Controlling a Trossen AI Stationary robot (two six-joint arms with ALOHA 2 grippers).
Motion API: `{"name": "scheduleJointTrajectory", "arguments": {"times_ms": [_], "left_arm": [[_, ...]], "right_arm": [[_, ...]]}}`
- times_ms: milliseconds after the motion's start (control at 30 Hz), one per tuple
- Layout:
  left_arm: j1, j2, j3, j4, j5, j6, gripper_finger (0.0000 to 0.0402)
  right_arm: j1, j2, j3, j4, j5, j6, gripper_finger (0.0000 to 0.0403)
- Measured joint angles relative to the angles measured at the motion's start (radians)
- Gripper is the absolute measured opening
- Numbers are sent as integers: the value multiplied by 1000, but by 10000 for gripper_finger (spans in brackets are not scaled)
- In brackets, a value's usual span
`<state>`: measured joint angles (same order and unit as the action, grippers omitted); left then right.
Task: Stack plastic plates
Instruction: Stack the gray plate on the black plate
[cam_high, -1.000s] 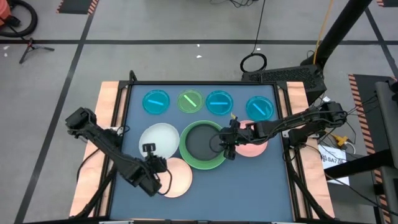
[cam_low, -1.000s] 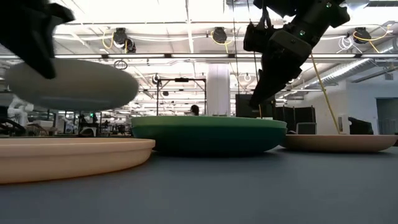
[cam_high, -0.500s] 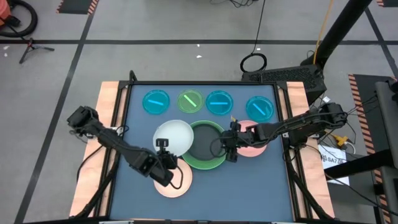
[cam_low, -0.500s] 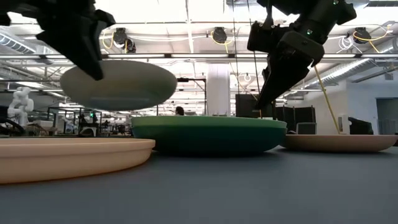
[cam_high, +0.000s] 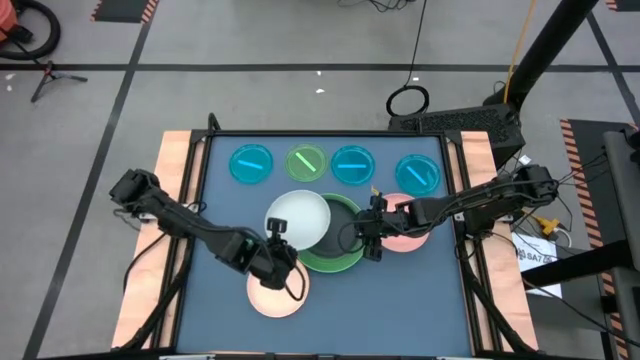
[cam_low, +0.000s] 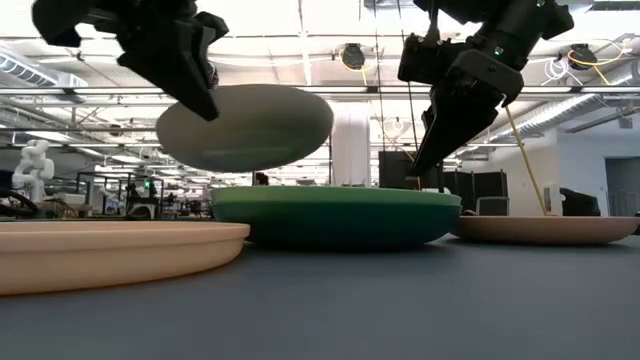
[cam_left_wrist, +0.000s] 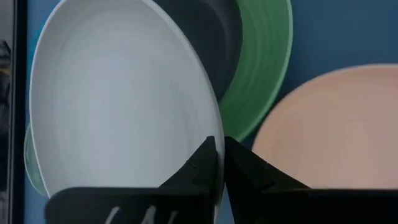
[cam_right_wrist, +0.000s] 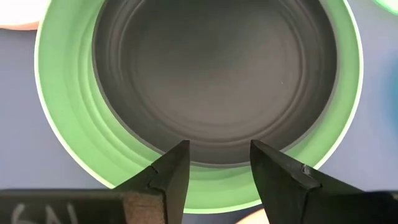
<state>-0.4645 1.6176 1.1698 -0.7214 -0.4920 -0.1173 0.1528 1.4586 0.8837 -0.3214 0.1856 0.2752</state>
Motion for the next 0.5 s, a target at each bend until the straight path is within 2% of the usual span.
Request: {"name": "scheduleJointTrajectory", "arguments": {"times_ms": [133, 333, 500], "left_arm": [[23, 18, 1, 56, 16, 85, 26], [65, 70, 1, 115, 112, 145, 26], [93, 76, 1, 151, 151, 184, 26]], "right_arm": [[0, 0, 0, -9, -1, 1, 160], [12, -20, 0, -98, 3, 57, 160], [63, -64, 0, -150, 89, 81, 160]]}}
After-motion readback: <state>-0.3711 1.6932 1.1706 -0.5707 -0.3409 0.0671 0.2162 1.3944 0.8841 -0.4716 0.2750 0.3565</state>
